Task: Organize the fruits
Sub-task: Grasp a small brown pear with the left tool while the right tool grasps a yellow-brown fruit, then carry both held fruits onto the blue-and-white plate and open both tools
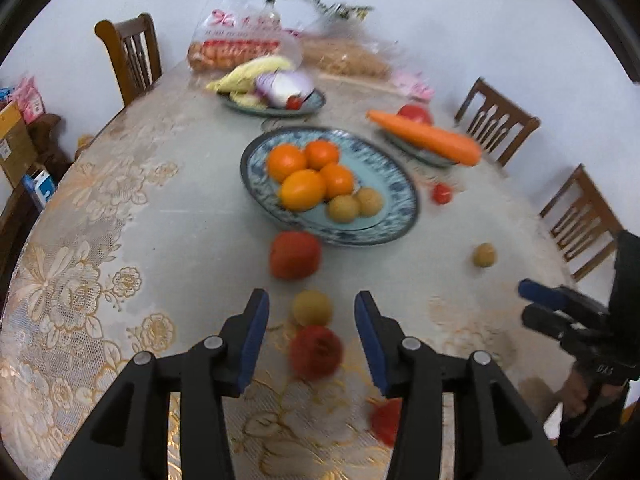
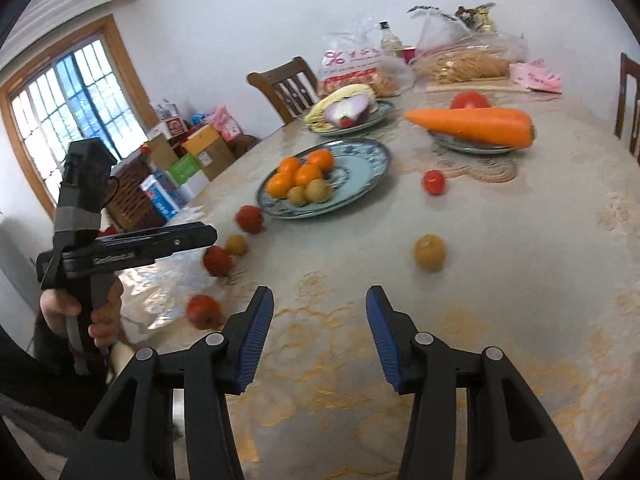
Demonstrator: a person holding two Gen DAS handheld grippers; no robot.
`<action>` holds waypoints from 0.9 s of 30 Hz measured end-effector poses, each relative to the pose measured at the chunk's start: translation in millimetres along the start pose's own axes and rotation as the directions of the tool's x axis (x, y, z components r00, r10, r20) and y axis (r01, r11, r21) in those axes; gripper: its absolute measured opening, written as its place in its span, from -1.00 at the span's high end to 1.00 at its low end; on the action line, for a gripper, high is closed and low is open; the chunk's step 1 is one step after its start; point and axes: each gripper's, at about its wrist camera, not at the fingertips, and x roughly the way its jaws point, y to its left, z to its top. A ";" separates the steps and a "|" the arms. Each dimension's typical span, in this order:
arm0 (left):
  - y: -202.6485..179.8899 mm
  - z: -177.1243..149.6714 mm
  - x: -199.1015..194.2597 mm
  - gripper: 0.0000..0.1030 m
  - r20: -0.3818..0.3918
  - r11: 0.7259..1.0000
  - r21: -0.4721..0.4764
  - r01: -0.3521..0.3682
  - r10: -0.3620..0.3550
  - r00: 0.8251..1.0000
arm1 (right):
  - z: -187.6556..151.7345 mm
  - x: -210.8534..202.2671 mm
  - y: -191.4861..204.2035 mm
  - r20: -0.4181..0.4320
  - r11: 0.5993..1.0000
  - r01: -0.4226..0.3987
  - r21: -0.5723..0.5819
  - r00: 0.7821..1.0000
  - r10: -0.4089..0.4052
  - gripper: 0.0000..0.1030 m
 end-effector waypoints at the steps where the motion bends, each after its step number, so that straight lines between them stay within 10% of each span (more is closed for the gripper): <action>1: 0.5 -0.2 3.8 0.09 -0.013 1.000 -0.001 0.001 -0.001 1.000 | 0.8 1.3 -5.8 -0.014 1.000 0.024 -0.001 1.000 -0.024 0.03; 16: -16.3 -4.1 25.3 0.46 -0.070 0.985 0.151 -0.084 0.095 0.993 | 28.2 22.1 -59.3 -0.099 0.992 0.125 0.011 0.987 -0.123 0.03; 27: -3.3 2.8 1.4 0.53 0.015 0.994 0.104 0.029 -0.031 0.999 | 39.5 41.3 -51.4 -0.131 0.990 0.126 -0.058 0.983 -0.132 0.47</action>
